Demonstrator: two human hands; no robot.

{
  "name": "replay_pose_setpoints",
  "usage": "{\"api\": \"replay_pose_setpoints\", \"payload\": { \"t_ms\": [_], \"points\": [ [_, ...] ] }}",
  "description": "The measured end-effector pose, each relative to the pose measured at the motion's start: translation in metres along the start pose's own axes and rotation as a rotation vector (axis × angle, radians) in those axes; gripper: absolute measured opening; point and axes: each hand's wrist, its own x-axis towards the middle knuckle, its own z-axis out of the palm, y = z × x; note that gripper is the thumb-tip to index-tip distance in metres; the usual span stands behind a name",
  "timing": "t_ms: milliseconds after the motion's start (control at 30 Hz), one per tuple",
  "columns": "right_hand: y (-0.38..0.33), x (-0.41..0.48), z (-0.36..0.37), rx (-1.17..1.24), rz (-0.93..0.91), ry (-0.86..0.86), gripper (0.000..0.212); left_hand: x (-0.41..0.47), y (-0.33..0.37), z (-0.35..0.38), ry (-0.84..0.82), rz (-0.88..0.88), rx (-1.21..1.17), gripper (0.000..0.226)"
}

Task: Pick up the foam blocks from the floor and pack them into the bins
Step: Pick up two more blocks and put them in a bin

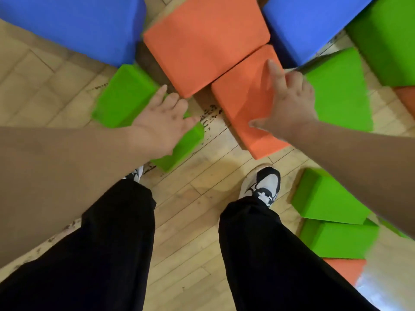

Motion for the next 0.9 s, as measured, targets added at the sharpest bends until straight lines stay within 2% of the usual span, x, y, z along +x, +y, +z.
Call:
{"api": "replay_pose_setpoints", "payload": {
  "t_ms": [67,133,267,400,500,567,667,833,900],
  "points": [
    [-0.012,-0.013,0.000,0.121,-0.014,0.007,0.133,-0.009,-0.005,-0.002,-0.041,-0.020,-0.088,0.105],
    [-0.023,-0.027,0.000,0.209,-0.035,-0.009,0.130,-0.021,-0.013,-0.001,-0.015,0.001,-0.153,0.104],
    [-0.054,-0.050,0.007,0.236,-0.131,-0.070,0.122,-0.037,-0.032,0.003,0.029,0.060,-0.148,0.103],
    [-0.079,-0.069,0.009,0.183,-0.083,-0.126,0.114,-0.065,-0.047,-0.011,0.006,-0.080,-0.288,0.098],
    [-0.099,-0.106,-0.018,0.258,-0.042,-0.192,0.105,-0.135,-0.046,-0.030,-0.036,-0.259,-0.559,0.098],
    [-0.119,-0.144,-0.054,0.279,-0.080,-0.251,0.103,-0.198,-0.043,-0.050,0.011,-0.402,-0.735,0.100],
    [-0.154,-0.217,-0.145,0.267,-0.182,-0.243,0.104,-0.301,-0.046,-0.106,0.126,-0.544,-0.771,0.102],
    [-0.197,-0.333,-0.332,0.153,-0.258,-0.101,0.101,-0.454,-0.063,-0.231,0.212,-0.591,-0.834,0.099],
    [-0.200,-0.366,-0.400,0.111,-0.271,-0.026,0.101,-0.502,-0.067,-0.279,0.297,-0.596,-0.835,0.097]
  ]
}}
